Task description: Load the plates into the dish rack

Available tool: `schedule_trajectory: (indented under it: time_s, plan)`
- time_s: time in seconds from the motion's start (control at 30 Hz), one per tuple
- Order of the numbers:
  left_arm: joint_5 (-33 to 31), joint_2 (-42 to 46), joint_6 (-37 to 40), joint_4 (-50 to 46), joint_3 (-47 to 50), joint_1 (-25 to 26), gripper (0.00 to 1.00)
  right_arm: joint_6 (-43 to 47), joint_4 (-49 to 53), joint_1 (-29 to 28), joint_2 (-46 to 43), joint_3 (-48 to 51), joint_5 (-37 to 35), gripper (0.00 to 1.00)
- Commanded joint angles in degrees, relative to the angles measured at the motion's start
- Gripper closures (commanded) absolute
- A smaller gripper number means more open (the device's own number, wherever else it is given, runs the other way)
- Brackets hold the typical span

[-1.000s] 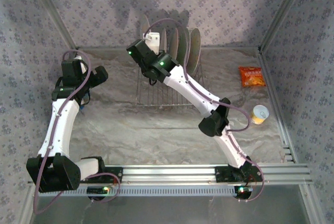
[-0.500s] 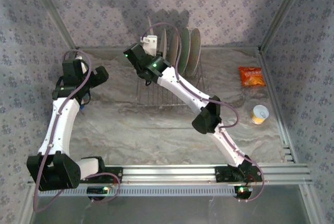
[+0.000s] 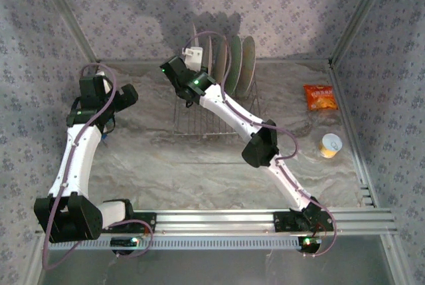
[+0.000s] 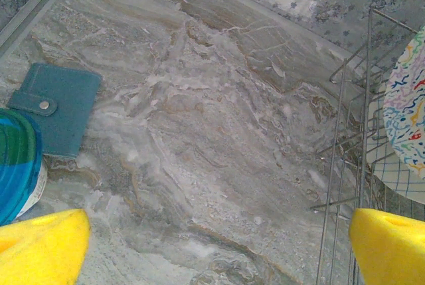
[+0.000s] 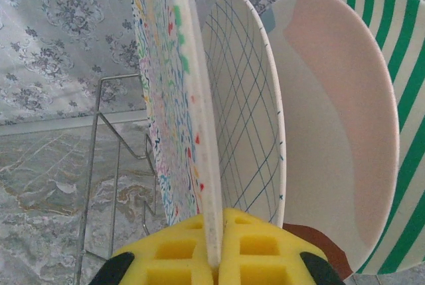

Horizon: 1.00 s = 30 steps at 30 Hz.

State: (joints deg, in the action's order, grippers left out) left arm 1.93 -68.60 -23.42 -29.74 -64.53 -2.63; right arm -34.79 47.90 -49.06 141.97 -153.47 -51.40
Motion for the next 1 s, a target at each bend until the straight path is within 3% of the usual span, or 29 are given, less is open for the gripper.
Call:
schedule_trajectory:
  time_s: [0.0,0.47,0.57,0.97]
  plan:
    - [0.7,-0.3,0.0,1.1,-0.9,-0.4,0.01,-2.4,-2.8,0.5,0.6,-3.0,-2.2,1.0]
    - [0.9,-0.7,0.1,0.8,-1.3,-0.4,0.01,-4.3,-4.2,0.7,4.0,-3.1,2.3,1.0]
    - [0.9,-0.8,0.1,0.8,-1.4,-0.4,0.01,-5.0,-4.1,0.5,4.6,-3.2,2.9,0.92]
    - [0.8,-0.9,0.1,0.6,-1.4,-0.4,0.01,-7.4,-3.6,0.4,6.0,-2.6,7.1,0.82]
